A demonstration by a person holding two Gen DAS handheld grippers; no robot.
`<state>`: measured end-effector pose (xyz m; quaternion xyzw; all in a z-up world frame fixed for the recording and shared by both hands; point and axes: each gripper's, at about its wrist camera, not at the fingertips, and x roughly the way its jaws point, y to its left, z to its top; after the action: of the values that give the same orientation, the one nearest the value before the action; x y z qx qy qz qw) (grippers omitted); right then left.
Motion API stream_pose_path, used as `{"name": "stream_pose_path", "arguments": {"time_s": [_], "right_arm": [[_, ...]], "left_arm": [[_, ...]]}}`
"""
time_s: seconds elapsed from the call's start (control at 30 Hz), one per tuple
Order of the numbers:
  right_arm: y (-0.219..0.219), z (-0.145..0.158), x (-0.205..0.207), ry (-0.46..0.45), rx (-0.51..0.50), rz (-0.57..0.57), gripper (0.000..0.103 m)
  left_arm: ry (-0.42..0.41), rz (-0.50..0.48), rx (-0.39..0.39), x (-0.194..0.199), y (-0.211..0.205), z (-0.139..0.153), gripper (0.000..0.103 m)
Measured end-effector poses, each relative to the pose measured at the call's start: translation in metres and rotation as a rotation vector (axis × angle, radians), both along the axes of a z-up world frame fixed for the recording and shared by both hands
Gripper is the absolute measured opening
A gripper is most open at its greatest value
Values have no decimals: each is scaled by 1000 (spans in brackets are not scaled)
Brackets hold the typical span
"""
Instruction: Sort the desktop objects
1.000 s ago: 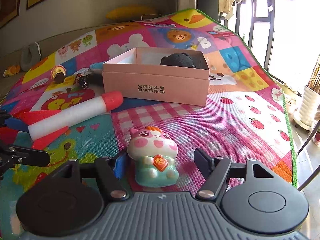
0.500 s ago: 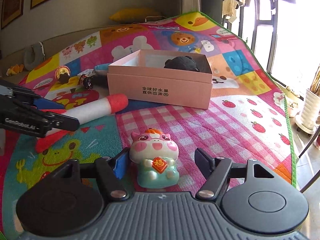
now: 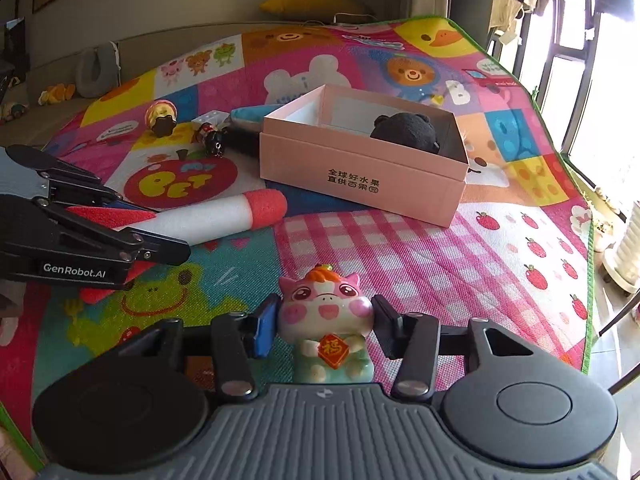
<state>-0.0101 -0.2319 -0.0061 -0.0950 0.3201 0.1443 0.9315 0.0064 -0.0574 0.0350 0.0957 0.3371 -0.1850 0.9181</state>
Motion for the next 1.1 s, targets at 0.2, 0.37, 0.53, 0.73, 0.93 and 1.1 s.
{"name": "stream_pose_path", "arguments": {"time_s": [0.2, 0.37, 0.53, 0.73, 0.93, 1.1], "right_arm": [[0, 28, -33, -53, -19, 35, 49], [-6, 63, -54, -107, -4, 54, 49], [-15, 107, -63, -216, 38, 53, 49], [-43, 152, -31, -346, 141, -35, 49], [-62, 154, 34, -370, 153, -148, 49], [-61, 133, 87, -283, 137, -188, 49]], "left_arm": [[-97, -32, 21, -42, -1, 30, 37], [-230, -46, 27, -63, -3, 71, 37], [-332, -31, 5, -52, -8, 106, 37], [-331, 43, -81, 25, -22, 120, 37], [-277, 108, -221, 137, -35, 100, 40], [-273, 131, -209, 149, -8, 70, 83]]}}
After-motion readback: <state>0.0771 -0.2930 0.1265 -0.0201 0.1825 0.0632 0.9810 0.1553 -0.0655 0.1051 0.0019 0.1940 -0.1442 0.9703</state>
